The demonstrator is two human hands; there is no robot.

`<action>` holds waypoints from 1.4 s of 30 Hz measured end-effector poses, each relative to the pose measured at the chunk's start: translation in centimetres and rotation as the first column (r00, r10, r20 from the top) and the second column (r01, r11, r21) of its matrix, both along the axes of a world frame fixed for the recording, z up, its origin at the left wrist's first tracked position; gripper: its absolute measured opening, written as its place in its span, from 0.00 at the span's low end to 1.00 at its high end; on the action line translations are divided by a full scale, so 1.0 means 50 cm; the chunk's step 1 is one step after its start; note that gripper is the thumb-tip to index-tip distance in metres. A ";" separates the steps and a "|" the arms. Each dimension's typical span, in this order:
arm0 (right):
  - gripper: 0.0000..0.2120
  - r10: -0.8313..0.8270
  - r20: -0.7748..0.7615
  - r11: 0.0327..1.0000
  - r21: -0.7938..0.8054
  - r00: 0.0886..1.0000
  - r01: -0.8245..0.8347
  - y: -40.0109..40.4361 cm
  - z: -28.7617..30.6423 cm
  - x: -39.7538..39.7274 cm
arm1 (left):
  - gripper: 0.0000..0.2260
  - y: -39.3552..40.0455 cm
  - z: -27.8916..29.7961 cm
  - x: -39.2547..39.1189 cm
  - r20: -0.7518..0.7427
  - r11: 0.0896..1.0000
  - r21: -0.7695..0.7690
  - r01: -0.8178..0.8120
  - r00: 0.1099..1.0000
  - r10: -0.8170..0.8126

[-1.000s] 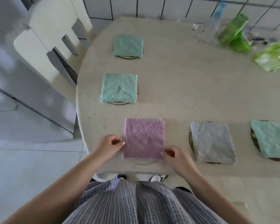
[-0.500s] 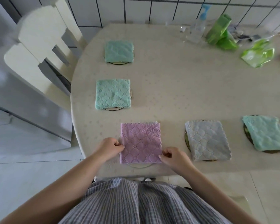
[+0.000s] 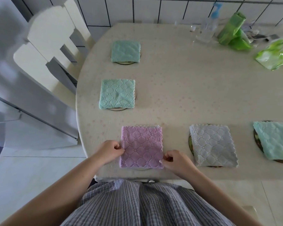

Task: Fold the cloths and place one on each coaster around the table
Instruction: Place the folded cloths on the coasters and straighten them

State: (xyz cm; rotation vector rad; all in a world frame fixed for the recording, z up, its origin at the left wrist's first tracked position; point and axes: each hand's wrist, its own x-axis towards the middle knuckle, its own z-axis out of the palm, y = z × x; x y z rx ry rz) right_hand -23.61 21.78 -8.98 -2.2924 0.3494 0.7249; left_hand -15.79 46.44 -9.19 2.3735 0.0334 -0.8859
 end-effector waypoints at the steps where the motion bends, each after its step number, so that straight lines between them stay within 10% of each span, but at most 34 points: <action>1: 0.13 -0.010 -0.001 1.000 0.004 1.000 0.010 -0.001 0.002 -0.001 | 0.17 0.002 0.001 0.001 -0.006 1.000 0.002 -0.001 1.000 0.001; 17: 0.06 -0.359 0.200 0.913 0.278 0.912 0.298 0.107 0.064 0.136 | 0.07 0.123 0.051 0.145 -0.204 0.764 -0.361 -0.534 0.845 0.495; 32: 0.07 -0.690 0.135 0.716 0.273 0.711 0.643 0.448 0.030 0.246 | 0.05 0.320 0.058 0.456 -0.079 0.944 -0.318 -0.084 0.995 0.062; 42: 0.20 -0.524 0.091 0.829 0.285 0.847 0.482 0.469 0.030 0.296 | 0.11 0.261 0.039 0.516 0.088 0.949 -0.303 0.083 0.994 -0.059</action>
